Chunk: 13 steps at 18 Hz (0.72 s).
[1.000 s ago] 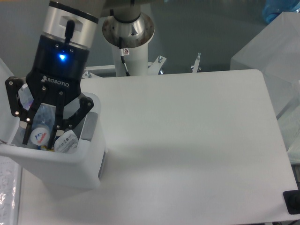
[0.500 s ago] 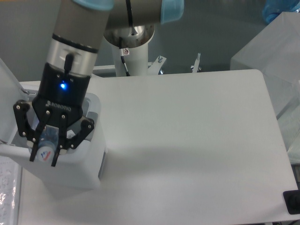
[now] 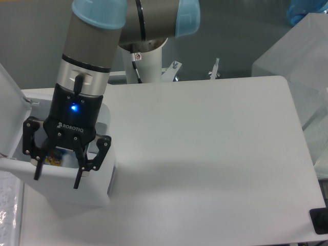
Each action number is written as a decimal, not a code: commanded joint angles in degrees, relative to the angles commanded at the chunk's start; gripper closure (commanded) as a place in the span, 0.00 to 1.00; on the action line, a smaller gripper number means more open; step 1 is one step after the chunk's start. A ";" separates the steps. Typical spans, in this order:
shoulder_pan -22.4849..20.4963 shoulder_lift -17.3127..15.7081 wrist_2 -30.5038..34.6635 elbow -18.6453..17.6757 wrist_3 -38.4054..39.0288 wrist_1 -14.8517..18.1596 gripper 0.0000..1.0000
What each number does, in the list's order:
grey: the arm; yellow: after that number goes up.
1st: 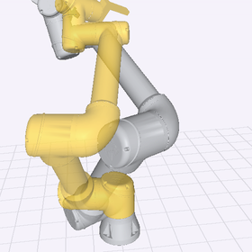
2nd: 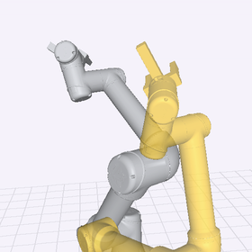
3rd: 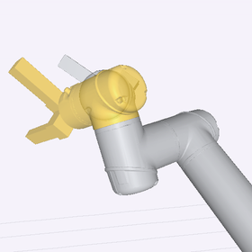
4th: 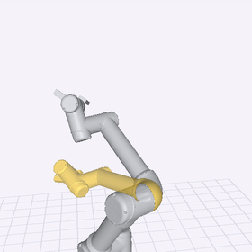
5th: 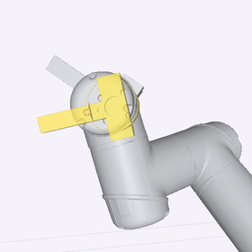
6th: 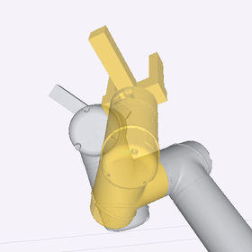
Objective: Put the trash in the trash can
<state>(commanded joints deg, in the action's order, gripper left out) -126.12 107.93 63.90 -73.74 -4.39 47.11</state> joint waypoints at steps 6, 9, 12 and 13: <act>-6.23 0.26 0.18 -0.17 -6.30 -0.09 0.00; -10.97 0.53 0.35 -0.87 -8.87 0.09 0.00; -14.23 2.28 0.70 -3.94 -15.44 0.09 0.00; -14.41 2.55 2.01 -4.82 -17.91 0.17 0.00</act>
<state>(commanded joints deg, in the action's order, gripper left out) -140.54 110.48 65.90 -78.57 -22.30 47.28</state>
